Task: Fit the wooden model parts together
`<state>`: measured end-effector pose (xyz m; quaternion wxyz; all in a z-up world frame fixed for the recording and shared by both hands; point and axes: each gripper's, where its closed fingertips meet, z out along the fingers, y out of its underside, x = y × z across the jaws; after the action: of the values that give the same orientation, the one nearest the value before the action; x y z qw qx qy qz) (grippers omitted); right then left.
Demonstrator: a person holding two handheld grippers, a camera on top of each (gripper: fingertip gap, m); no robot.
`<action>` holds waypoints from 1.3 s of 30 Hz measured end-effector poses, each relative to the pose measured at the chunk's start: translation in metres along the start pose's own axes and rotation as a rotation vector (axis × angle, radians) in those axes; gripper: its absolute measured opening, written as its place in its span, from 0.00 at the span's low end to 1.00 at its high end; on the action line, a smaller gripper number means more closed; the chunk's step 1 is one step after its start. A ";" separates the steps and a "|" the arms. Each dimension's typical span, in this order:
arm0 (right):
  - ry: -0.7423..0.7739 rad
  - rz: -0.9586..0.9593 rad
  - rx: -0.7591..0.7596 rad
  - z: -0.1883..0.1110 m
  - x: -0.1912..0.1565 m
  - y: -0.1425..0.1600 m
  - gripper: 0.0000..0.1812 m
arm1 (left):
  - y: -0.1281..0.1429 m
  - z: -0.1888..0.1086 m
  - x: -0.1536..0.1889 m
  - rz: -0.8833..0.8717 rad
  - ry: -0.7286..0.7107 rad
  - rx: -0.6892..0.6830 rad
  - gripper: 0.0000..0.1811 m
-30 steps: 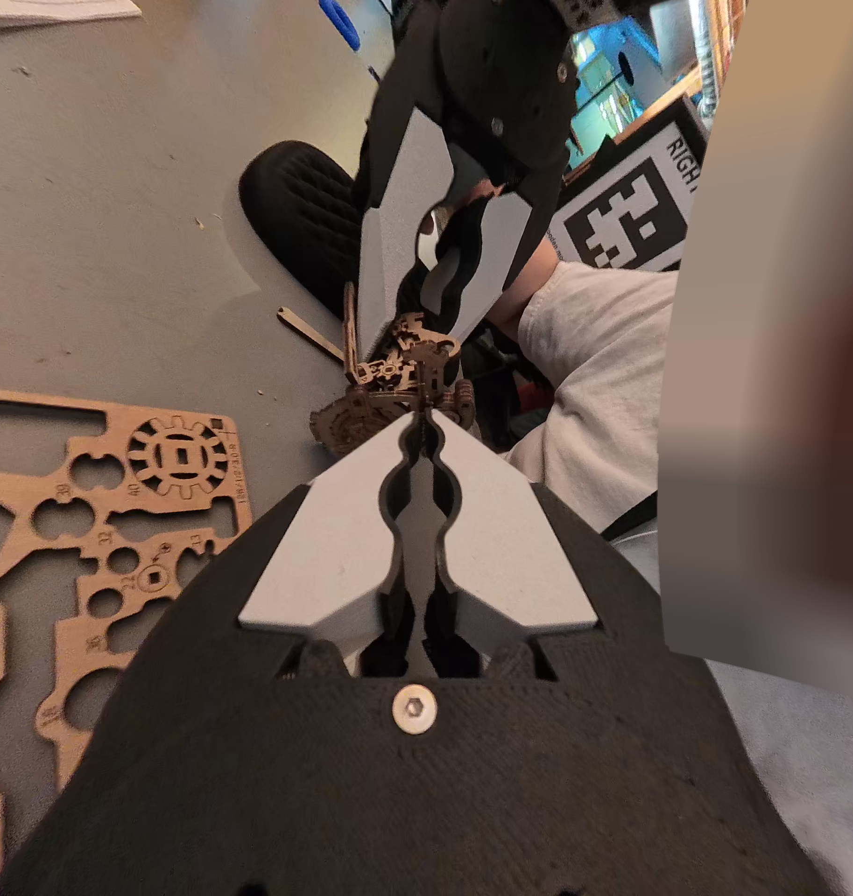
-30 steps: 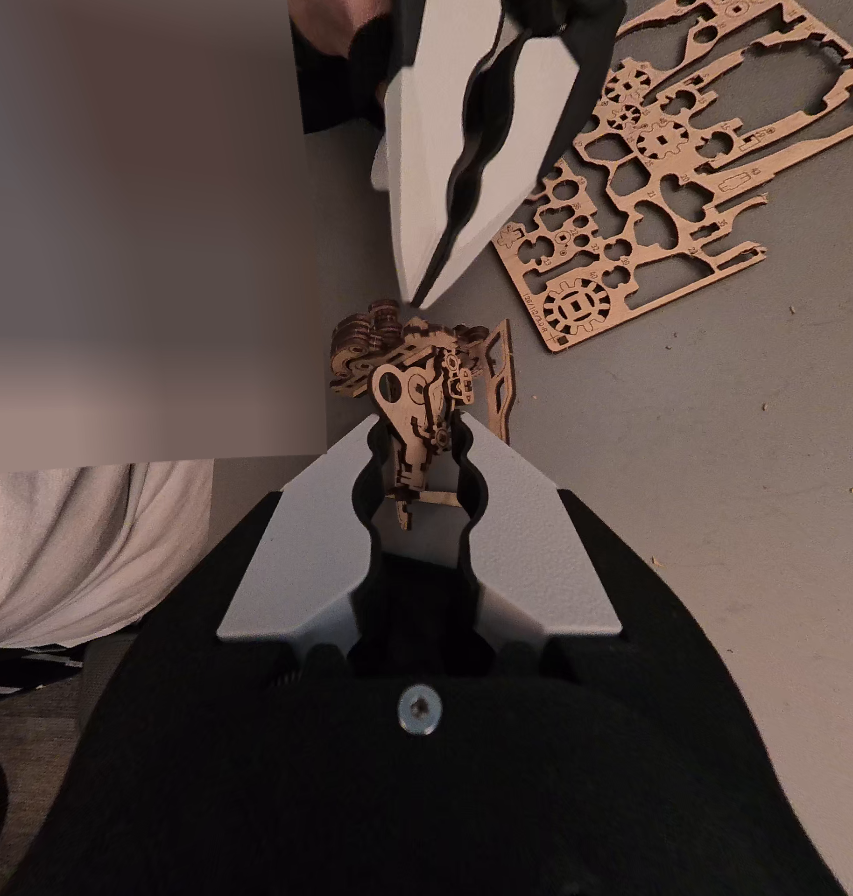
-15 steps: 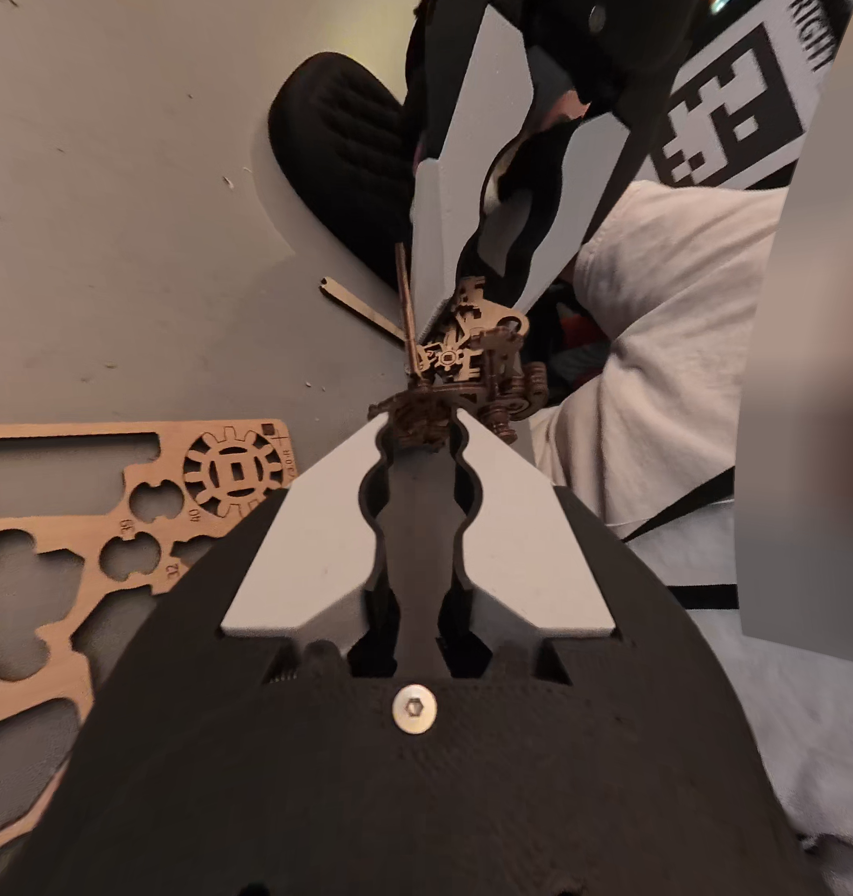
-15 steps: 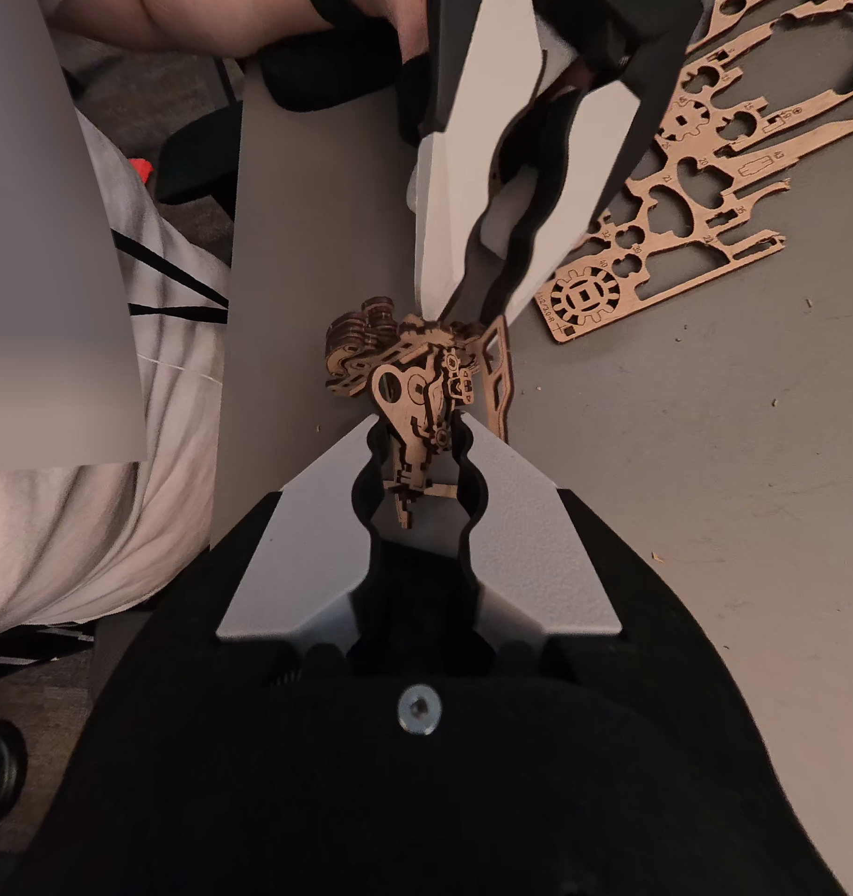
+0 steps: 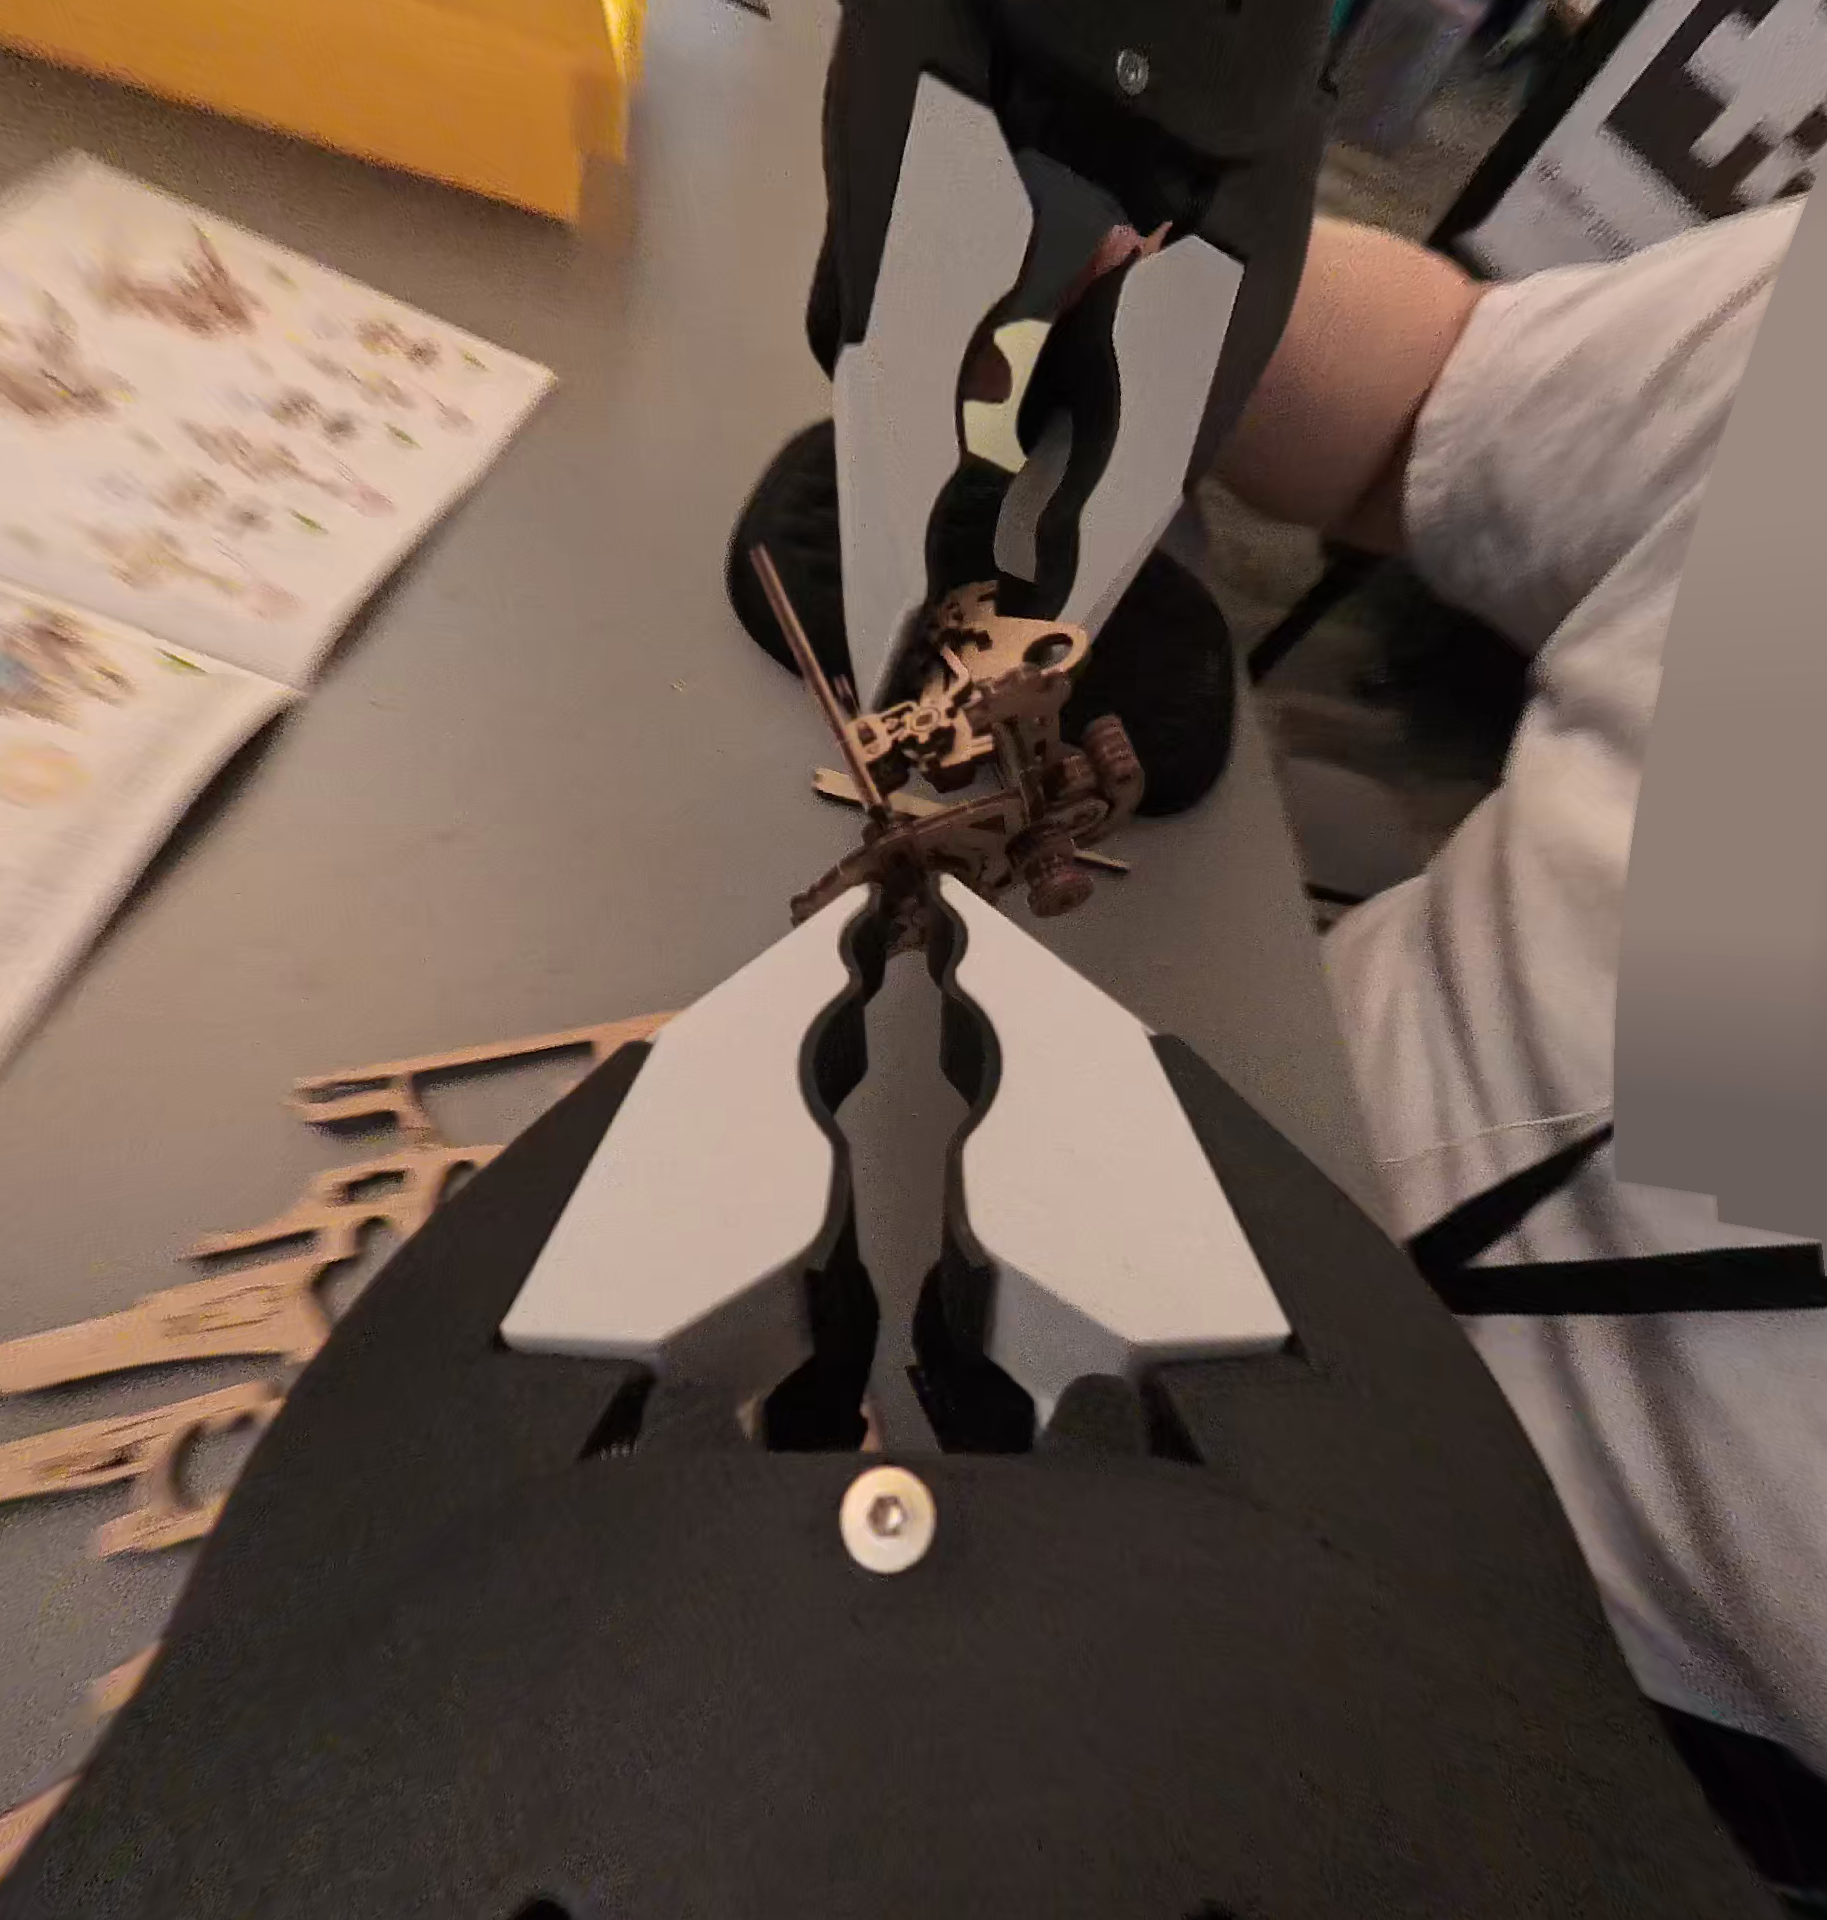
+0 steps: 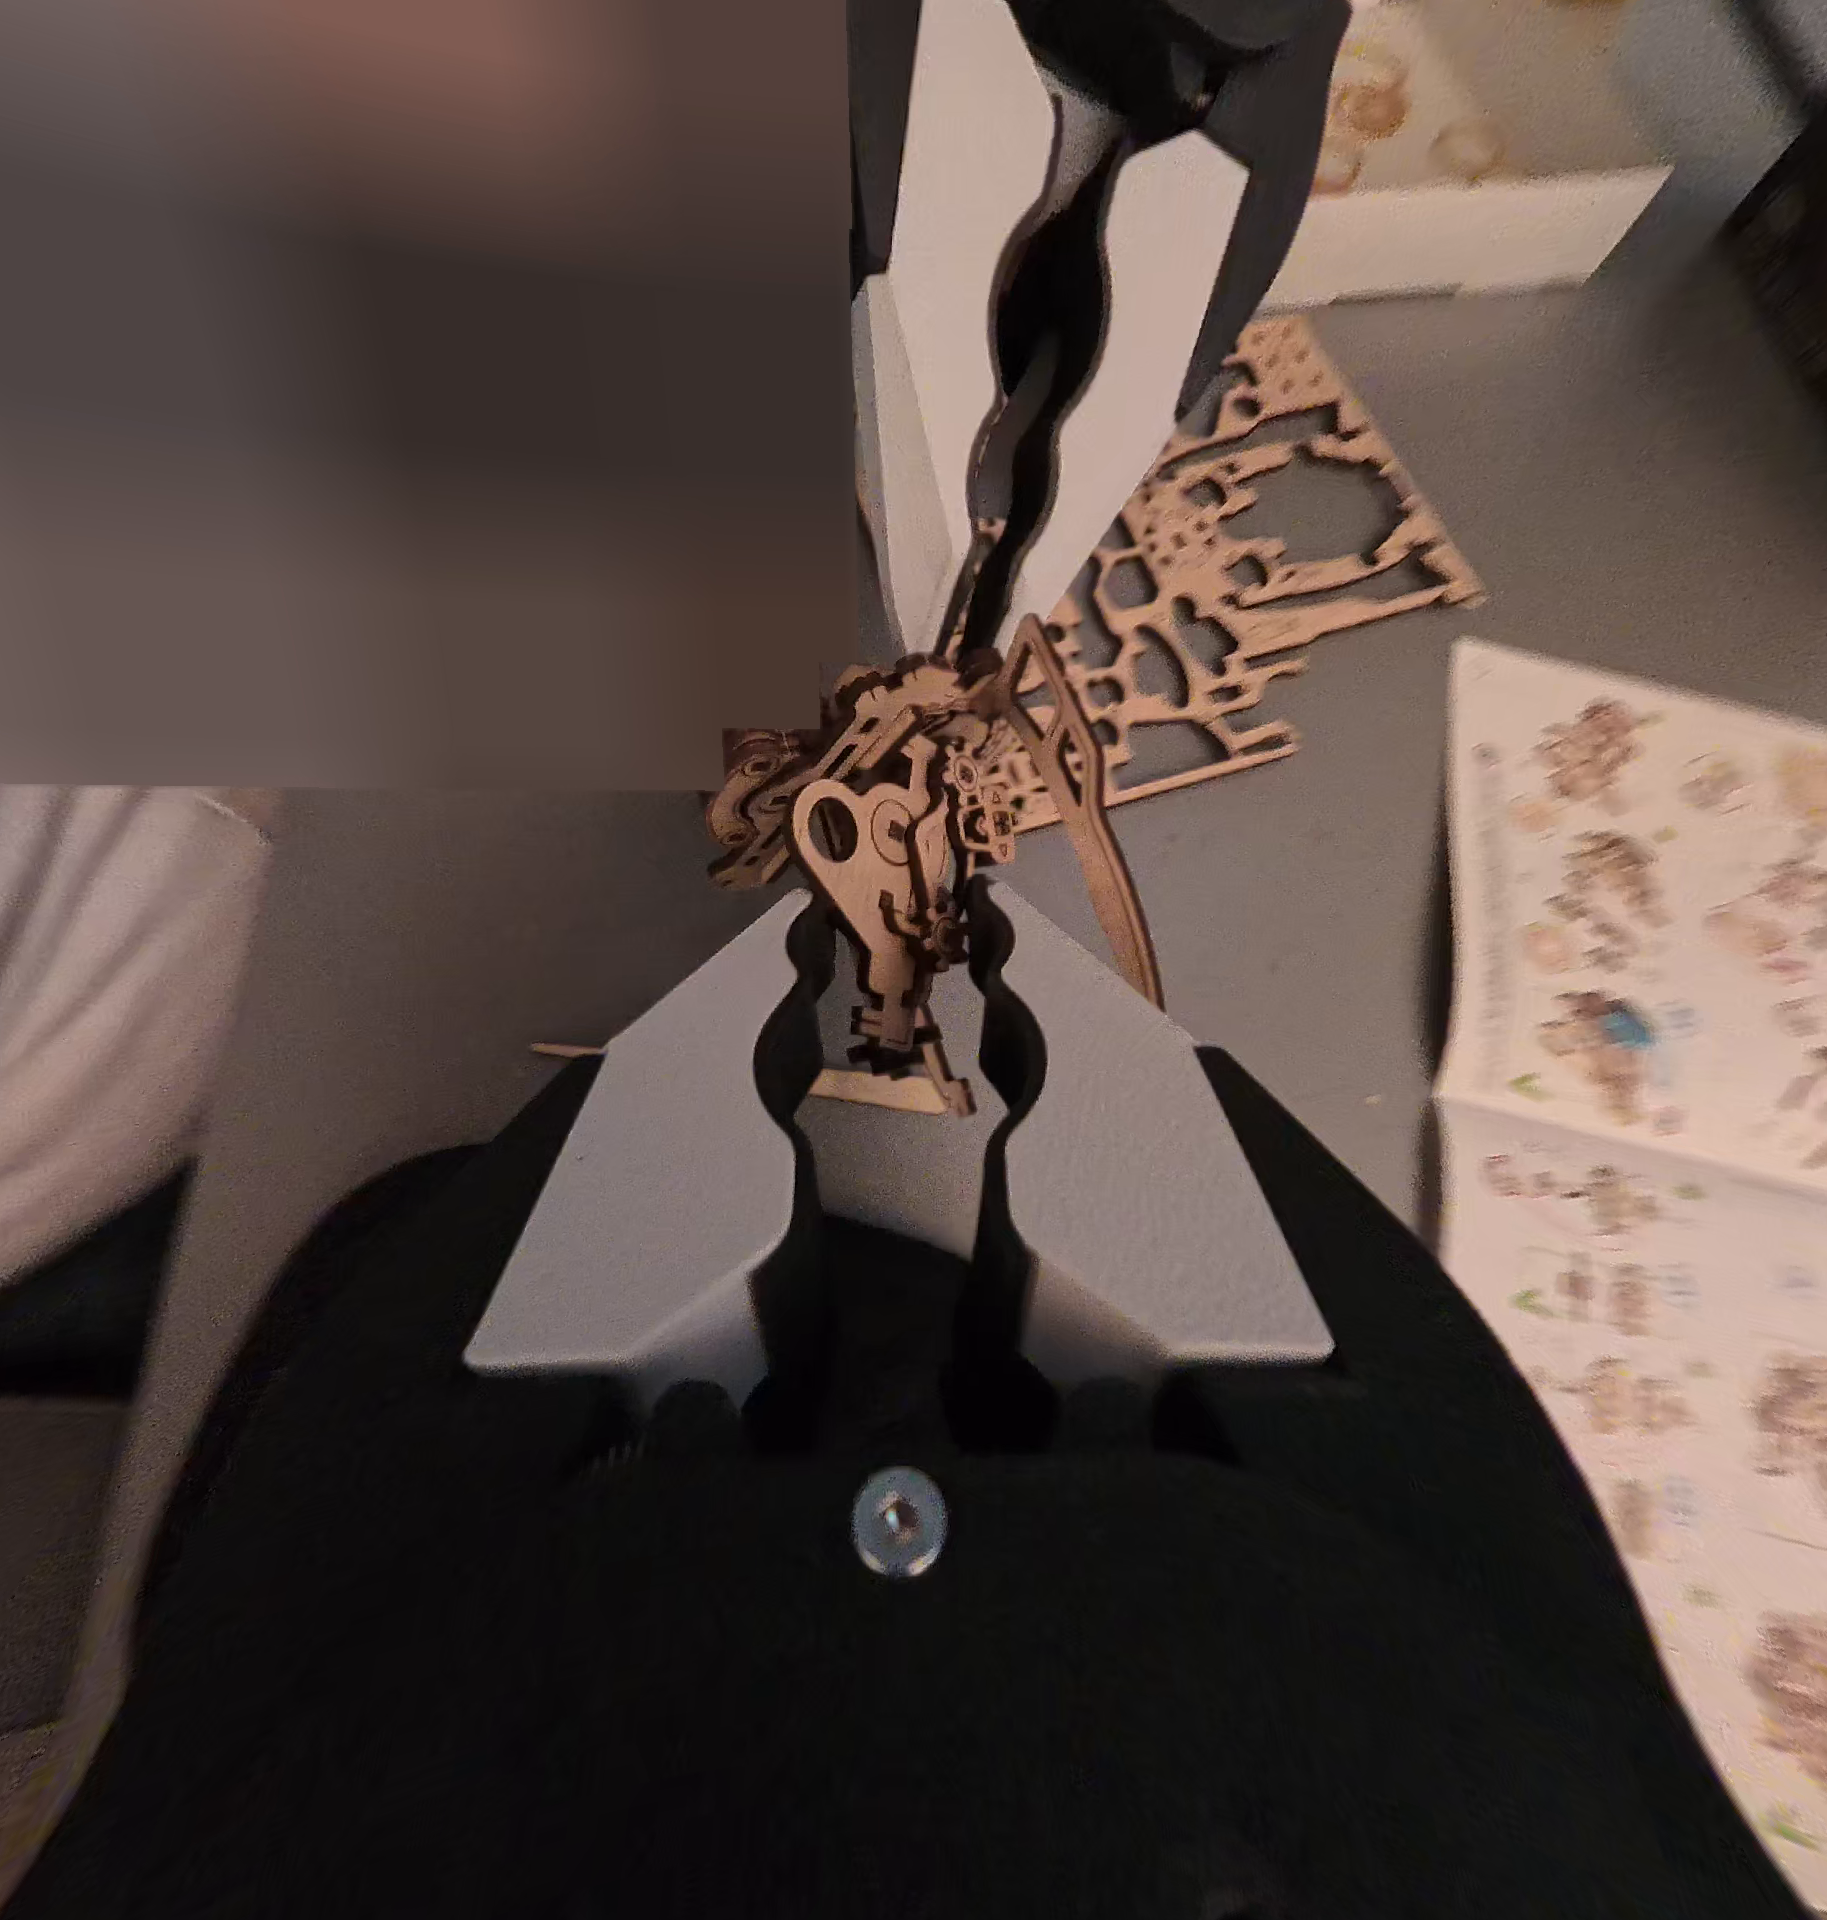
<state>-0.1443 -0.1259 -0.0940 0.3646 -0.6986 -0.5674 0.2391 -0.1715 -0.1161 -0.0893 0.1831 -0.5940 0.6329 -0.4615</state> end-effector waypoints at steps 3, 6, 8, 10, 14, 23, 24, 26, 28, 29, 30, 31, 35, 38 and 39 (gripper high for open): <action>0.121 -0.168 -0.030 0.002 0.015 -0.001 0.13 | -0.005 -0.010 -0.013 0.157 -0.125 -0.037 0.03; 0.223 -0.303 -0.029 0.003 0.032 -0.004 0.13 | -0.008 -0.018 -0.024 0.276 -0.200 -0.086 0.02; 0.243 -0.342 -0.032 0.004 0.039 -0.002 0.13 | -0.010 -0.022 -0.030 0.334 -0.240 -0.125 0.03; 0.277 -0.360 -0.025 0.004 0.045 0.000 0.13 | -0.009 -0.025 -0.038 0.418 -0.305 -0.178 0.02; 0.393 -0.456 -0.026 0.003 0.050 0.008 0.13 | -0.008 -0.024 -0.051 0.689 -0.476 -0.266 0.03; 0.514 -0.490 -0.087 -0.019 0.042 0.049 0.13 | -0.012 0.010 -0.053 1.134 -0.565 -0.273 0.03; 0.523 -0.481 -0.091 -0.021 0.041 0.054 0.13 | -0.013 0.012 -0.054 1.152 -0.562 -0.275 0.03; 0.529 -0.462 -0.103 -0.023 0.040 0.063 0.14 | -0.017 0.013 -0.055 1.176 -0.563 -0.267 0.03; 0.539 -0.459 -0.086 -0.025 0.040 0.063 0.13 | -0.020 0.012 -0.052 1.201 -0.564 -0.231 0.03; 0.537 -0.452 -0.082 -0.025 0.040 0.062 0.14 | -0.022 0.011 -0.050 1.214 -0.571 -0.208 0.03; 0.538 -0.449 -0.077 -0.025 0.041 0.062 0.14 | -0.024 0.009 -0.048 1.226 -0.574 -0.186 0.03; 0.536 -0.455 -0.070 -0.025 0.041 0.060 0.14 | -0.023 0.008 -0.045 1.235 -0.575 -0.171 0.03; 0.525 -0.483 -0.069 -0.022 0.036 0.058 0.14 | -0.019 0.002 -0.041 1.236 -0.595 -0.131 0.03; 0.523 -0.490 -0.056 -0.023 0.032 0.055 0.13 | -0.014 0.001 -0.038 1.210 -0.593 -0.128 0.08; 0.531 -0.500 -0.055 -0.024 0.030 0.053 0.13 | -0.014 -0.001 -0.037 1.208 -0.604 -0.128 0.10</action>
<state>-0.0865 -0.1069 -0.1182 0.5276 -0.5854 -0.6124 -0.0624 -0.1557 -0.0797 -0.0899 0.5422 -0.2488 0.8008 -0.0538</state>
